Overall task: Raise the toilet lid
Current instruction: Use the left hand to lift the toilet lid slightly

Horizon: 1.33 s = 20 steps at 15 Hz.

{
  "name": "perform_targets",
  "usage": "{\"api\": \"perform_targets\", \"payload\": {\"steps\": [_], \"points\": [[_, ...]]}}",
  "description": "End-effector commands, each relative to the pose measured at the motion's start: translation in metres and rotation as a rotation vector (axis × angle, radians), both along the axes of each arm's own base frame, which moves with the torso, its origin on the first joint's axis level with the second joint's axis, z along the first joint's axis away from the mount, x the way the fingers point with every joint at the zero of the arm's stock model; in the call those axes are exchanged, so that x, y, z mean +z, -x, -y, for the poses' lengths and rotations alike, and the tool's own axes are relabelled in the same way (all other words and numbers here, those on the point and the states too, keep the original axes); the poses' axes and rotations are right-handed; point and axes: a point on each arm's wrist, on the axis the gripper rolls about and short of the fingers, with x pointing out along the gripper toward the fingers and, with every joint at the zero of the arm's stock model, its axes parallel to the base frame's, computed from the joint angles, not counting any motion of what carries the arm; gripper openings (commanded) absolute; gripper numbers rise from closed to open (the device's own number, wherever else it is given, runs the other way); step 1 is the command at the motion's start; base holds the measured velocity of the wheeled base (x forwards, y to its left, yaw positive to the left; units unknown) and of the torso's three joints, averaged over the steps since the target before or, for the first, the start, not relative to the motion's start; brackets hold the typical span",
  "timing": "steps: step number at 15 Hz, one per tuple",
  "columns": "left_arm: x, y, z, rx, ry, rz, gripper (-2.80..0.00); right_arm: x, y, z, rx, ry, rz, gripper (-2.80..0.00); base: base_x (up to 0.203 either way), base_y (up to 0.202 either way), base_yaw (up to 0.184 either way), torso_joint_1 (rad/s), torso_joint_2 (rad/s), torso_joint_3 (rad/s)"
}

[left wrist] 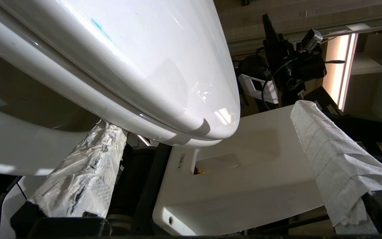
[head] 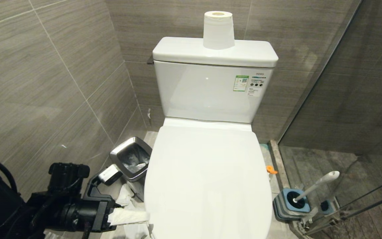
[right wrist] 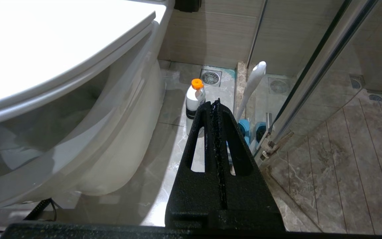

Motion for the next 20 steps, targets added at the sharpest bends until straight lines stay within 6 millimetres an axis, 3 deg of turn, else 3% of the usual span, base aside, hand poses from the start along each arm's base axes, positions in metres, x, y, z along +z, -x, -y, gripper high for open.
{"api": "perform_targets", "payload": {"steps": [1, 13, 20], "points": [[0.008, 0.004, -0.001, -0.012, 0.017, 0.029, 0.00, 0.000, 0.000, 0.000, 0.000, 0.000, -0.002, -2.80, 0.000, 0.000, 0.000, 0.000, 0.00, 0.000], [0.038, 0.028, 0.004, -0.092, 0.074, 0.121, 0.00, 0.000, 0.000, 0.000, 0.000, 0.000, -0.002, -2.80, 0.000, 0.000, 0.000, 0.000, 0.00, 0.000], [0.059, 0.024, 0.005, -0.075, 0.079, 0.218, 0.00, 0.000, 0.000, 0.000, 0.000, -0.002, -0.002, -2.80, 0.000, 0.000, 0.000, 0.000, 0.00, 0.000]]}}
